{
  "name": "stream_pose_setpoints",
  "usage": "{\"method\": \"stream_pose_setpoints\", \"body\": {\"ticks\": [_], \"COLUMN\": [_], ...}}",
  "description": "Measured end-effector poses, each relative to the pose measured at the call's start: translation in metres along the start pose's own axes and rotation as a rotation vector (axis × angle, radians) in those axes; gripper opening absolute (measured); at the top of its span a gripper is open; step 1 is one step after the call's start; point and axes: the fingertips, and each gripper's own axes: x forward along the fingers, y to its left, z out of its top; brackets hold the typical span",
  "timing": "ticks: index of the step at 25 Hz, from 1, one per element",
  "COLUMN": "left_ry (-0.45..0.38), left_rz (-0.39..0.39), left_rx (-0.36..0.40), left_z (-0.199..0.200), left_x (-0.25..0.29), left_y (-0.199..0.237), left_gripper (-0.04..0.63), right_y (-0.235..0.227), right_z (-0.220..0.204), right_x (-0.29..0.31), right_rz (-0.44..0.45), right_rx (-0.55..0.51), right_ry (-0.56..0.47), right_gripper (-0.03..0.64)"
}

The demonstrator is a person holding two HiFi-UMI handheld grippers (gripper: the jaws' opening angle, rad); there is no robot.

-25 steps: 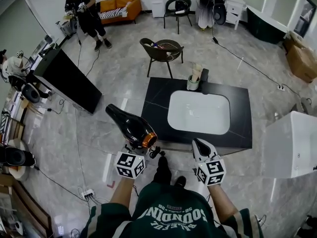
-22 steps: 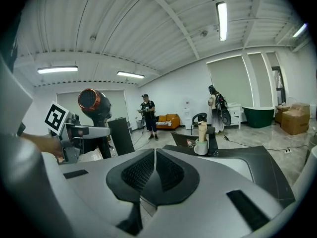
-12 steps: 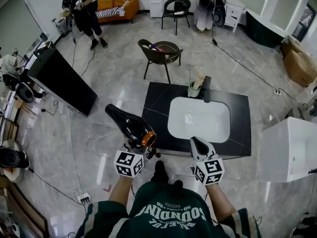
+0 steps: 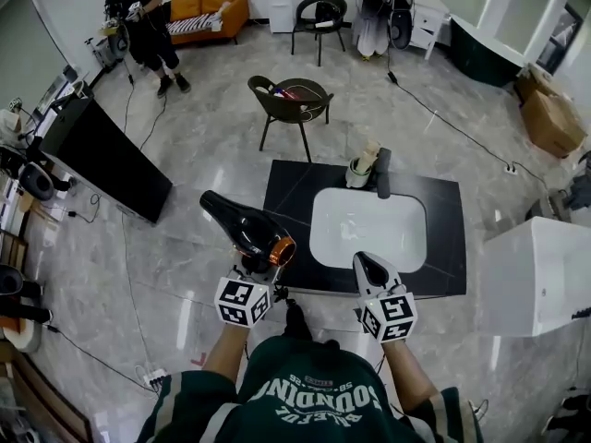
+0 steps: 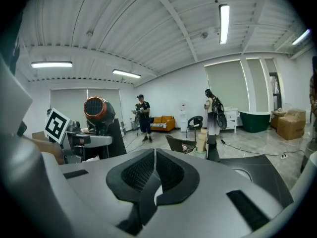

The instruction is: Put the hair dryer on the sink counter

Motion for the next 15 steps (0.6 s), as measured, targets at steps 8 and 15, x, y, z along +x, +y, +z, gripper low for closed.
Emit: {"method": "stream_pose_setpoints", "body": {"ticks": [8, 15], "left_ry": [0.022, 0.037], "left_rz": [-0.055, -0.085], "left_rx": [-0.016, -0.008], "left_z": [-0.011, -0.022], "left_x": [0.032, 0.059], "left_y": [0.016, 0.024], "left_gripper": [0.198, 0.198], "right_y": [0.000, 0.000], "right_z": [0.003, 0.003], "right_x": [0.025, 0.035], "right_rz": [-0.044, -0.099], "right_rx": [0.012, 0.029], "right_ry": [0.001, 0.001], "right_gripper": [0.044, 0.044]}}
